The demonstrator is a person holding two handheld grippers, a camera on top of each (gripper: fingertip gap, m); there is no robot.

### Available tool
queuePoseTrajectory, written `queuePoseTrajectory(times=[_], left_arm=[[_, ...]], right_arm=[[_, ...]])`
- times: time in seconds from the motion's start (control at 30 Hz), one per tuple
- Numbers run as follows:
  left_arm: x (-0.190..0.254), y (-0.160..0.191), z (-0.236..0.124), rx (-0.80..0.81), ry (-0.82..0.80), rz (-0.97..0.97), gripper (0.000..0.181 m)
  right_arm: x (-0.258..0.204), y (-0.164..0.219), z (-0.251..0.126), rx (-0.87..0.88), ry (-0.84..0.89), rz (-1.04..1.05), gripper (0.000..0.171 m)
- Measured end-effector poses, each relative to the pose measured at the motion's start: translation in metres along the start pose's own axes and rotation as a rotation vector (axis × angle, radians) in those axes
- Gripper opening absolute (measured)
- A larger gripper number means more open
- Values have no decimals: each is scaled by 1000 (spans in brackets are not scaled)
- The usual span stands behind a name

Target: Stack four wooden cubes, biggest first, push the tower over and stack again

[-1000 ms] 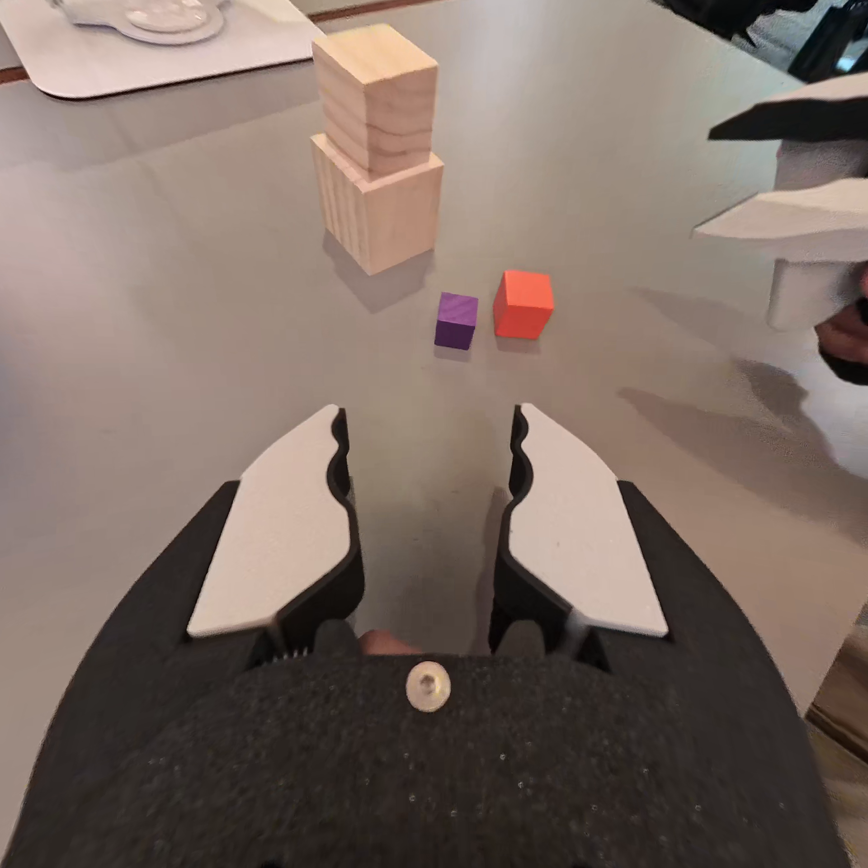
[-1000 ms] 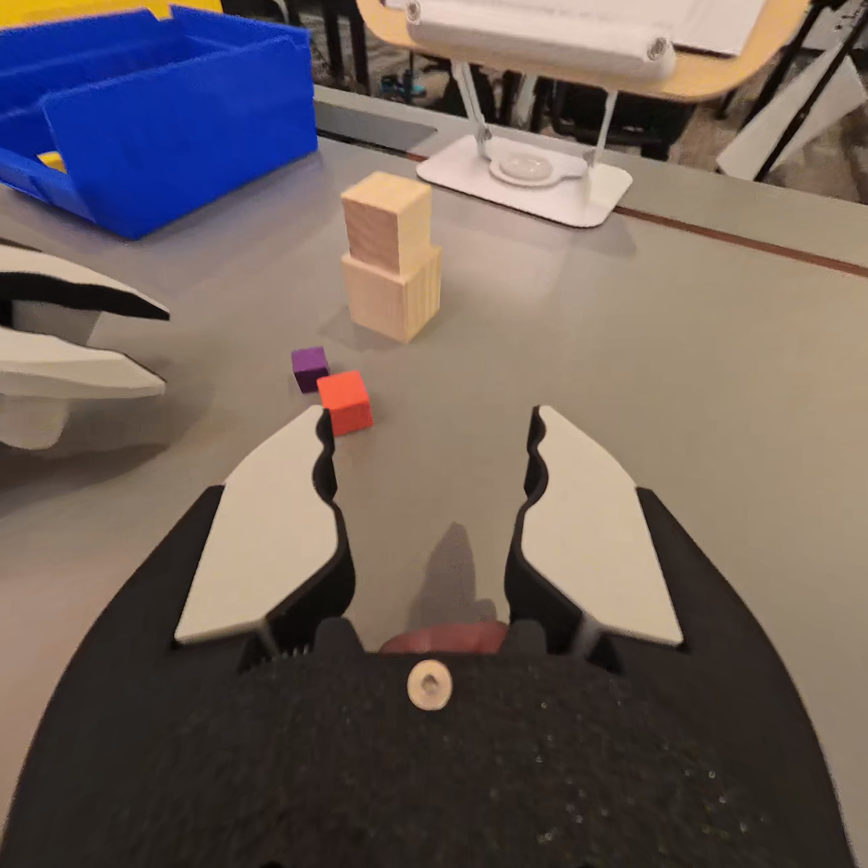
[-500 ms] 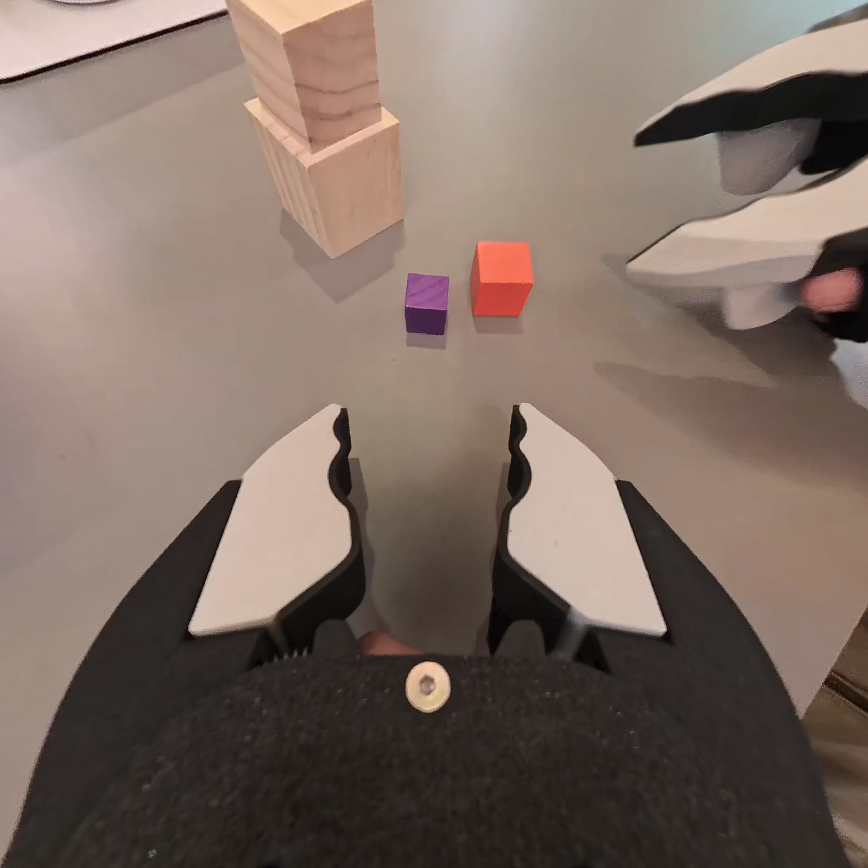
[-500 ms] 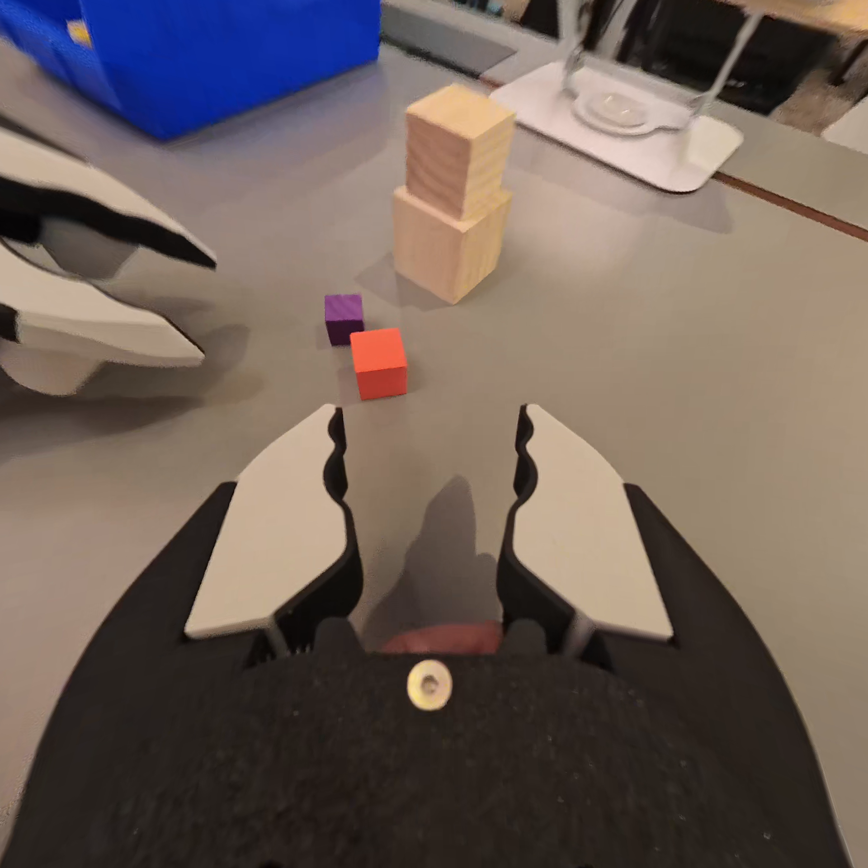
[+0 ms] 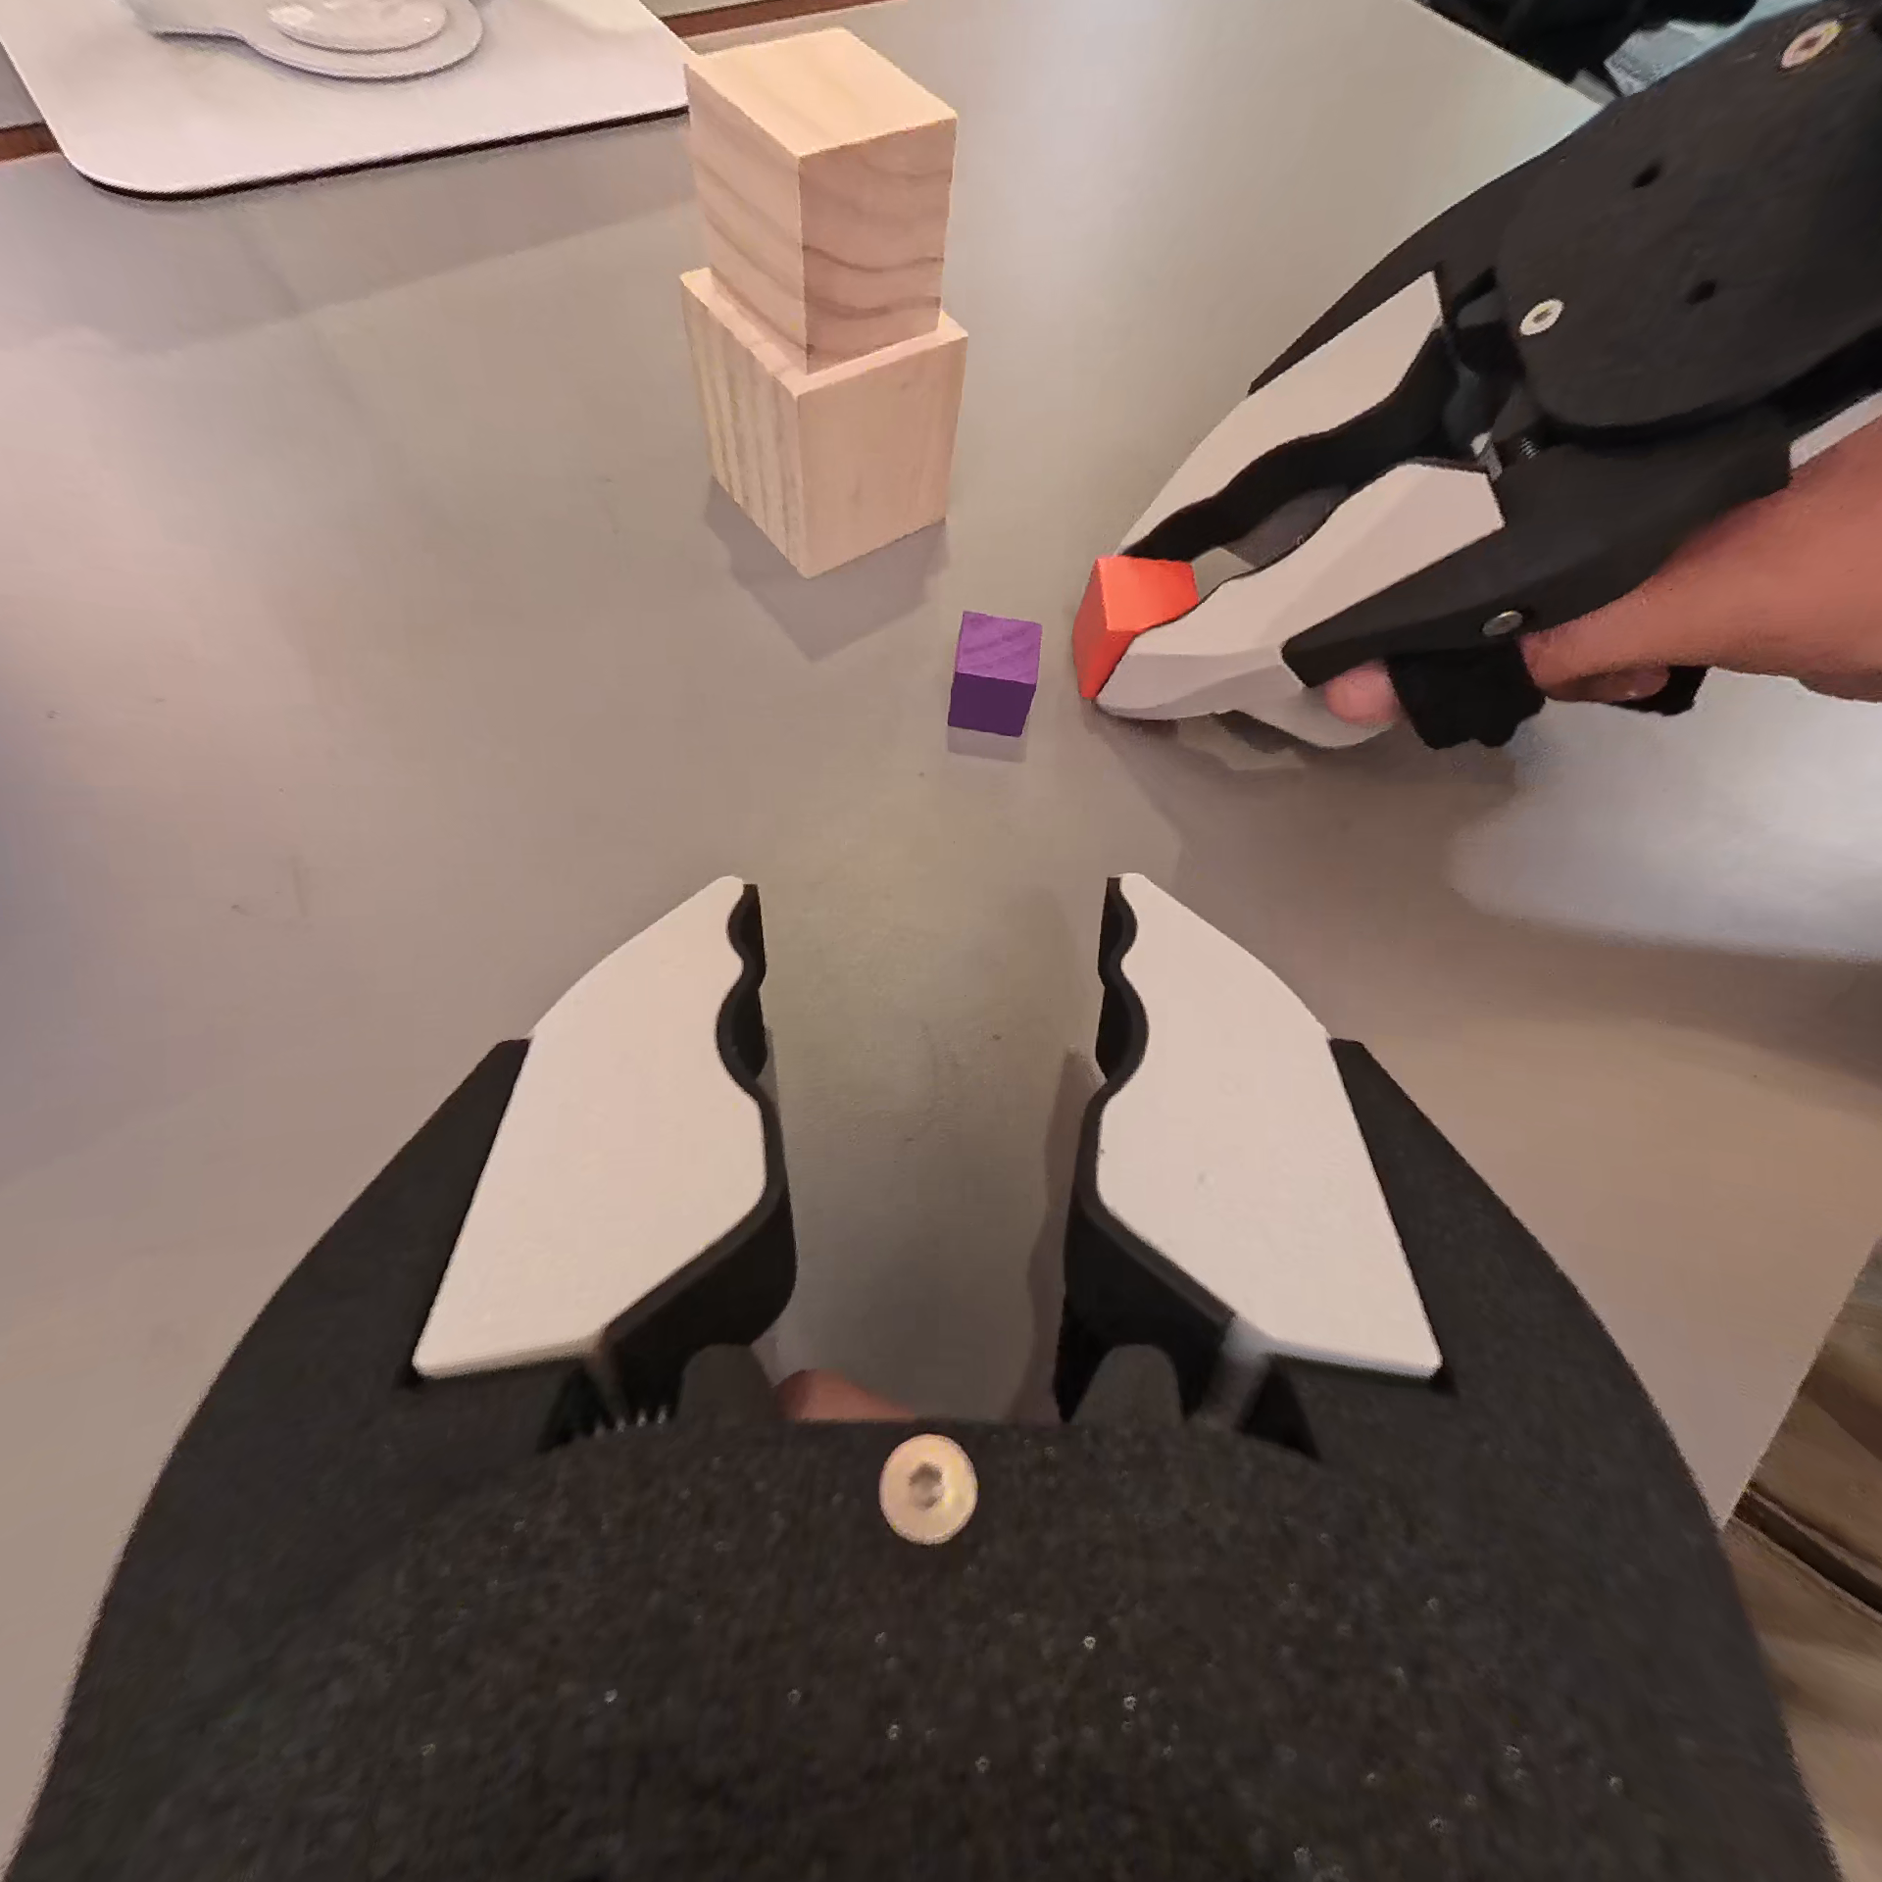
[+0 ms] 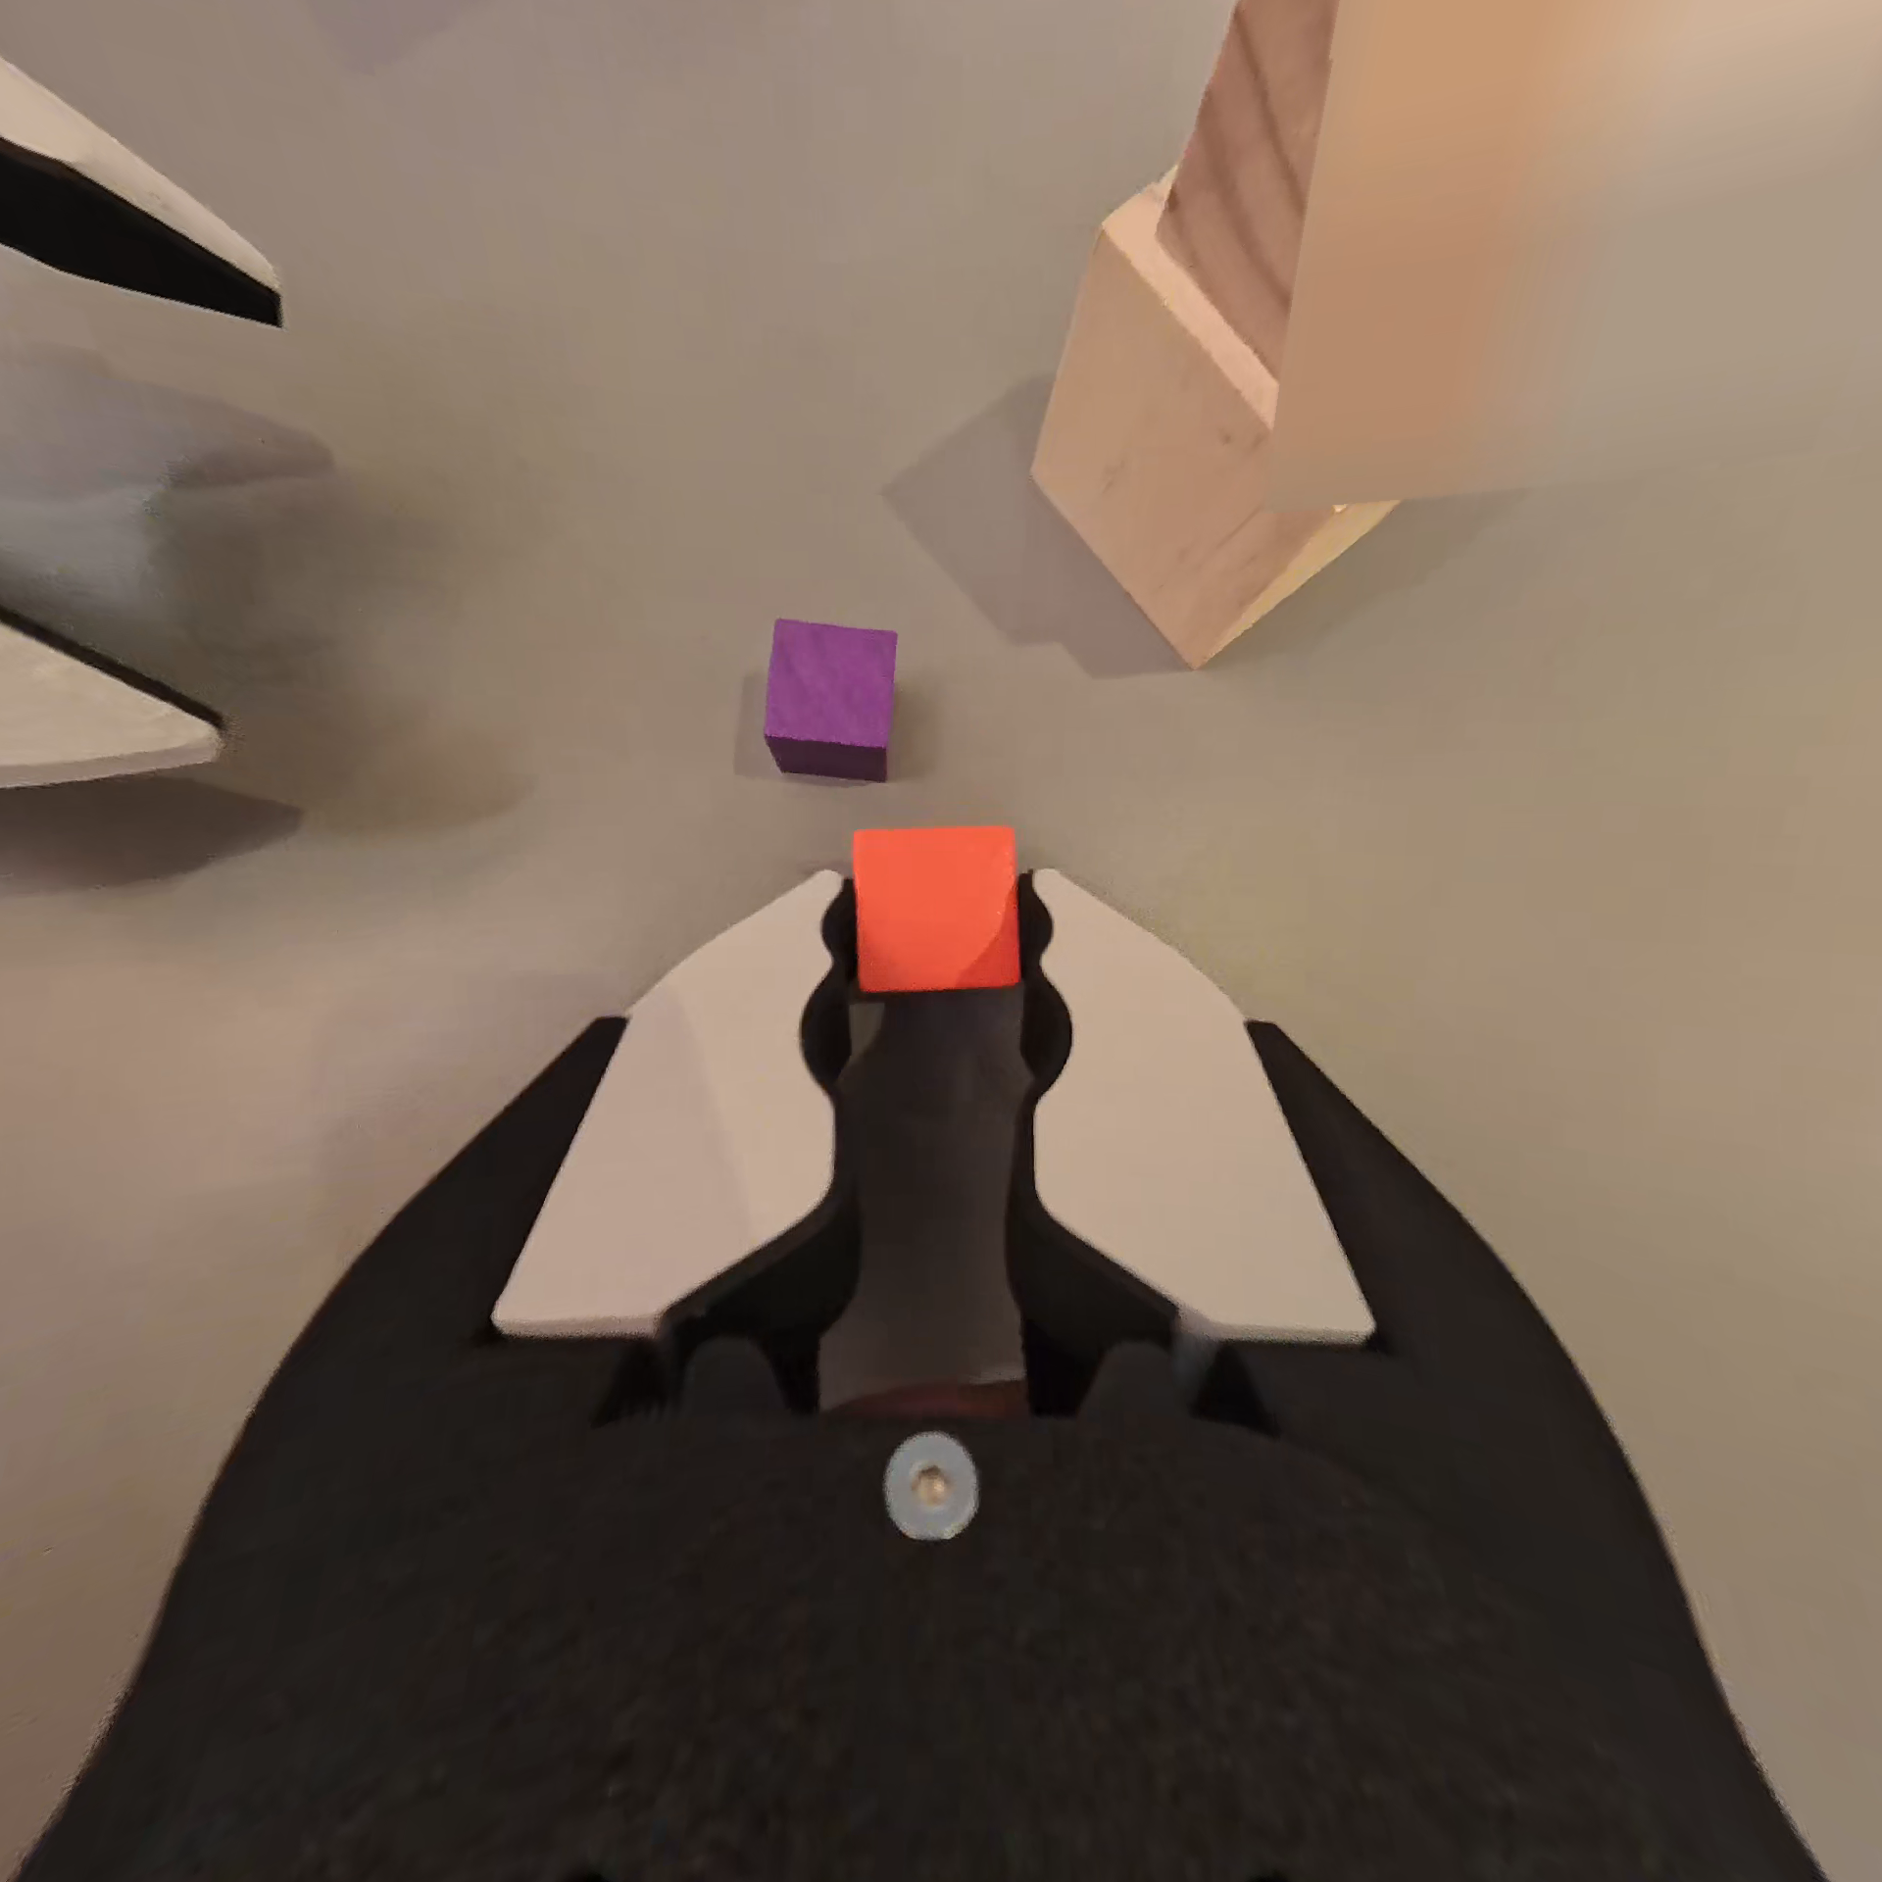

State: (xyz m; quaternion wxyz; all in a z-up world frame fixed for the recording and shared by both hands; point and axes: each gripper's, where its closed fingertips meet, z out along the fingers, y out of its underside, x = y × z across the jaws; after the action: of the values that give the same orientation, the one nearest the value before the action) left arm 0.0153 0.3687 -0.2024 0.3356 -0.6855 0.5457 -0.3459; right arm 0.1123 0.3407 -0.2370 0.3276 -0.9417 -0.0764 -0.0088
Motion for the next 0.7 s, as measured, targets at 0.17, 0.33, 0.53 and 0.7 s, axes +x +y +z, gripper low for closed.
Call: queuePoseTrajectory(times=[0.17,0.33,0.53,0.7], left_arm=[[-2,-1,-3,14,-8,-1,62],[-5,-3,-5,32,-5,-13,61],[-7,-3,-5,32,-19,-13,62],[-6,-2,-4,26,-13,-13,62]], right_arm=[[6,-12,-32,195,33,-11,29],[13,-6,-77,452,125,27,29],[22,12,-103,549,234,89,29],[28,-9,-104,544,182,8,29]])
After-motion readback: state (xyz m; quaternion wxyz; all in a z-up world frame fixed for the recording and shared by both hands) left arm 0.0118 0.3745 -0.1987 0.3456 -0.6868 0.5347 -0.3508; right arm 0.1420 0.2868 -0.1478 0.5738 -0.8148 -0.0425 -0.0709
